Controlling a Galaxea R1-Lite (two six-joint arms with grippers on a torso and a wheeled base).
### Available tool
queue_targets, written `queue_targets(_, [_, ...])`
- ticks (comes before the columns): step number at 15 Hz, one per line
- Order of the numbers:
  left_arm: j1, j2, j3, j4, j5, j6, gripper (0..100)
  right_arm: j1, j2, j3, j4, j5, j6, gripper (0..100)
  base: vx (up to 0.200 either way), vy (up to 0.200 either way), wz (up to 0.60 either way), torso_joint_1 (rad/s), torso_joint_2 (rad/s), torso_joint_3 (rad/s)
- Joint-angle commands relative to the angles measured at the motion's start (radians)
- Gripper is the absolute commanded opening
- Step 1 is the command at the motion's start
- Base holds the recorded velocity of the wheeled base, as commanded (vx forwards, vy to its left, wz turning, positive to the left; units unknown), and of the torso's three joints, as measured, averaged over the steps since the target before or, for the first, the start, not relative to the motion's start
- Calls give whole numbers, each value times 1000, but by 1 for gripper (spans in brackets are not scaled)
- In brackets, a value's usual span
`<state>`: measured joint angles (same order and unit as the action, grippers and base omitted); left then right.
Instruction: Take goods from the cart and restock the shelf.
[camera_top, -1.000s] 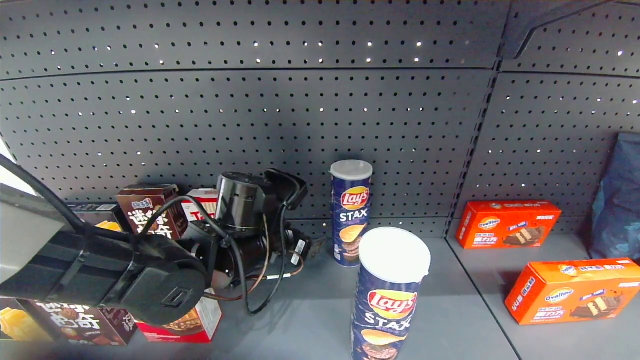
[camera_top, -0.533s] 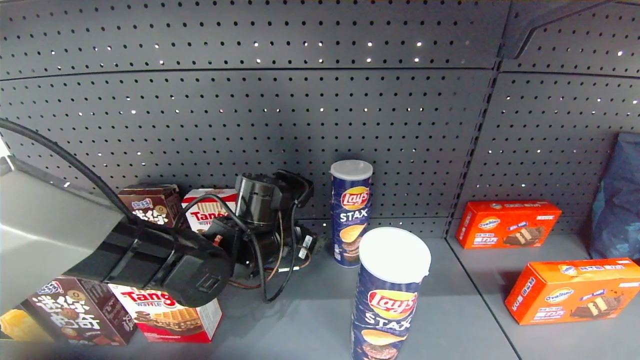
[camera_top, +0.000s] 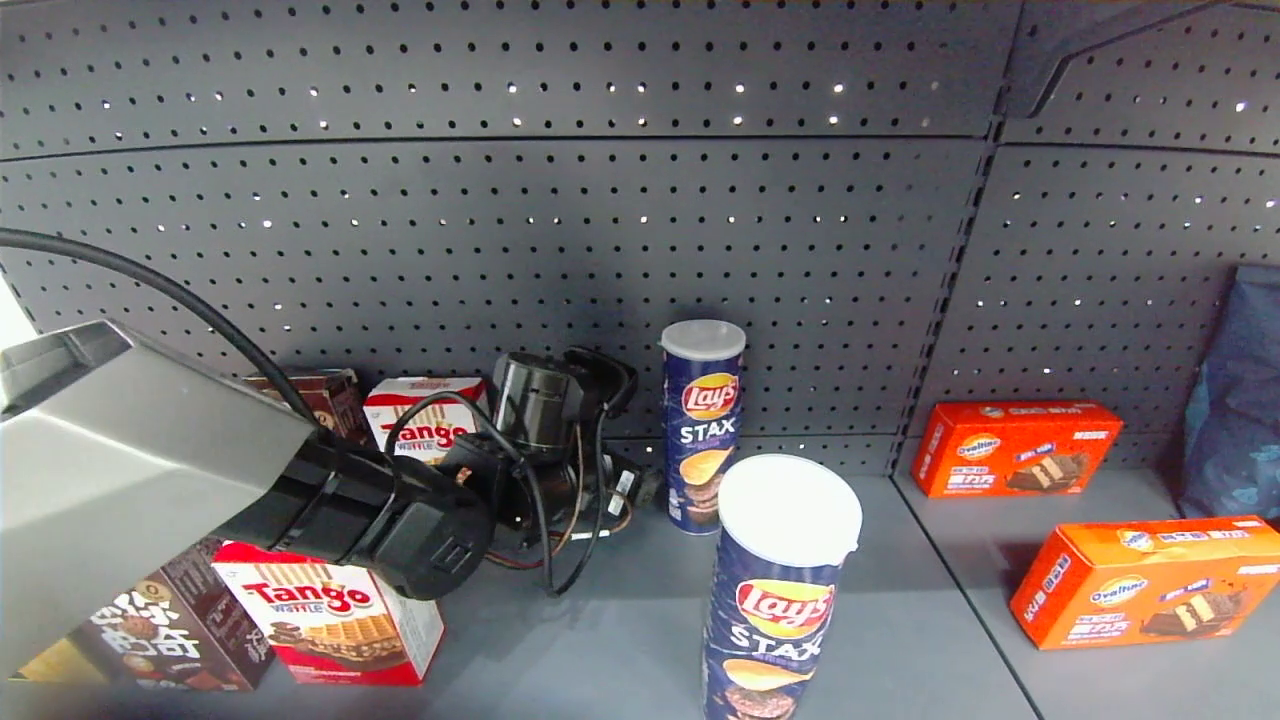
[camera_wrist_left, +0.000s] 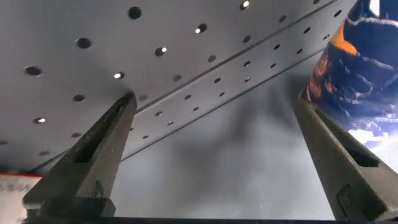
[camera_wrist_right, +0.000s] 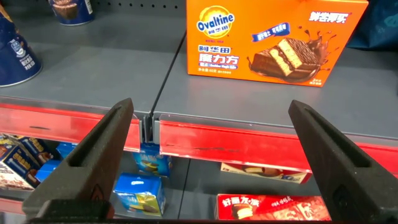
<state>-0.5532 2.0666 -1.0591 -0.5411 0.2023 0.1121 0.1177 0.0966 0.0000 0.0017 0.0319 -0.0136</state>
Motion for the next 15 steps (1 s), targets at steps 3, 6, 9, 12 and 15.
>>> queue_targets(3, [-7, 23, -10, -2, 0, 0, 100, 0, 2, 0, 0, 0, 0, 100, 0, 0, 0, 0, 0, 0])
queue_targets(6, [-13, 36, -21, 0, 0, 0, 100, 0, 0, 0, 0, 0, 0, 100, 0, 0, 0, 0, 0, 0])
queue_targets(9, [-22, 41, -27, 0, 0, -2, 100, 0, 2, 0, 0, 0, 0, 100, 0, 0, 0, 0, 0, 0])
queue_targets(12, [-22, 46, -38, -2, 0, 0, 100, 0, 2, 0, 0, 0, 0, 100, 0, 0, 0, 0, 0, 0])
queue_targets(15, [-13, -16, -39, -2, 0, 6, 100, 0, 2, 0, 0, 0, 0, 100, 0, 0, 0, 0, 0, 0])
